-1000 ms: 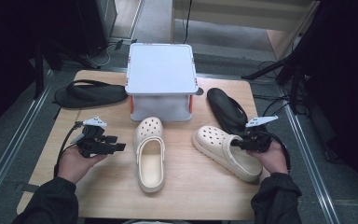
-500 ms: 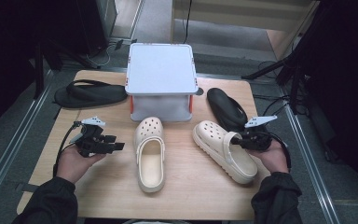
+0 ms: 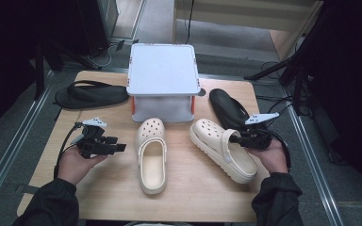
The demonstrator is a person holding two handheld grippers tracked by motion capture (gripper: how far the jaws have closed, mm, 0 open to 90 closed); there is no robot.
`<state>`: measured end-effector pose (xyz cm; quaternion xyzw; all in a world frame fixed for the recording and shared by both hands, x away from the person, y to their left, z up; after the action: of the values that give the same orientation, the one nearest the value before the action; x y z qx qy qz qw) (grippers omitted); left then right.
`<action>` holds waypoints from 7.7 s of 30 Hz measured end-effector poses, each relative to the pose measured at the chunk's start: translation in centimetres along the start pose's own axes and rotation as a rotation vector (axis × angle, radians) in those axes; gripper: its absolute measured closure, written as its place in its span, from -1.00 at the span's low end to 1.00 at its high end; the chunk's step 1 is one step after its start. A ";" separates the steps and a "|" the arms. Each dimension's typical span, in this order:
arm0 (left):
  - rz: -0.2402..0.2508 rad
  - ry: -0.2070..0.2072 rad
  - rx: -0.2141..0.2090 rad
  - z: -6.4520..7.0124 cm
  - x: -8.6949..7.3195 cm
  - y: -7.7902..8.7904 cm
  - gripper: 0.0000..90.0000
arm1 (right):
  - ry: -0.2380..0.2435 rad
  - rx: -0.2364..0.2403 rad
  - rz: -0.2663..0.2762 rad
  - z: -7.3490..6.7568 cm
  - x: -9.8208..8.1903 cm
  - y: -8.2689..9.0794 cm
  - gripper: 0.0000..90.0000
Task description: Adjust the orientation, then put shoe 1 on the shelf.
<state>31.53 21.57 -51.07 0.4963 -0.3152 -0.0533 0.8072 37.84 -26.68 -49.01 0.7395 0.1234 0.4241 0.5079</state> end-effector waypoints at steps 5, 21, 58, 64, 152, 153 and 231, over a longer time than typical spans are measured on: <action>-0.003 -0.004 -0.002 0.0 0.0 0.0 0.02 | -0.015 -0.017 -0.009 -1.2 1.4 -0.3 0.70; -0.004 0.001 -0.020 -0.2 0.2 -0.1 0.15 | -0.115 -0.056 -0.020 -3.9 4.4 -2.4 0.70; -0.007 -0.041 -0.019 0.2 2.6 -0.8 0.30 | -0.257 -0.236 -0.021 -9.6 5.2 -6.5 0.66; -0.010 -0.037 -0.036 0.3 2.9 -0.9 0.39 | -0.235 -0.246 -0.025 -10.4 5.2 -6.9 0.60; -0.066 -0.085 -0.104 1.0 3.6 -1.9 0.87 | -0.200 -0.020 0.136 -9.6 2.8 -3.2 0.72; -0.066 -0.088 -0.105 1.0 3.6 -1.8 0.86 | -0.201 -0.026 0.146 -9.8 2.7 -3.1 0.71; 0.013 -0.136 0.000 -2.9 17.6 5.3 1.00 | -0.209 -0.034 0.110 -17.9 5.4 -7.8 0.03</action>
<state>45.96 19.40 -39.47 0.4897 -0.3725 -0.0816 0.7841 29.64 -8.28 -50.77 0.7767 0.0218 0.3741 0.5062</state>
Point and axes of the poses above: each handheld gripper's, and its own axes: y roughly backward along the jaws, x roughly out of its top, z roughly to its right, the point moved 3 cm from there along -y, roughly forward along the jaws, and after that the axes turned 13 degrees about -z, right-handed, at the moved point
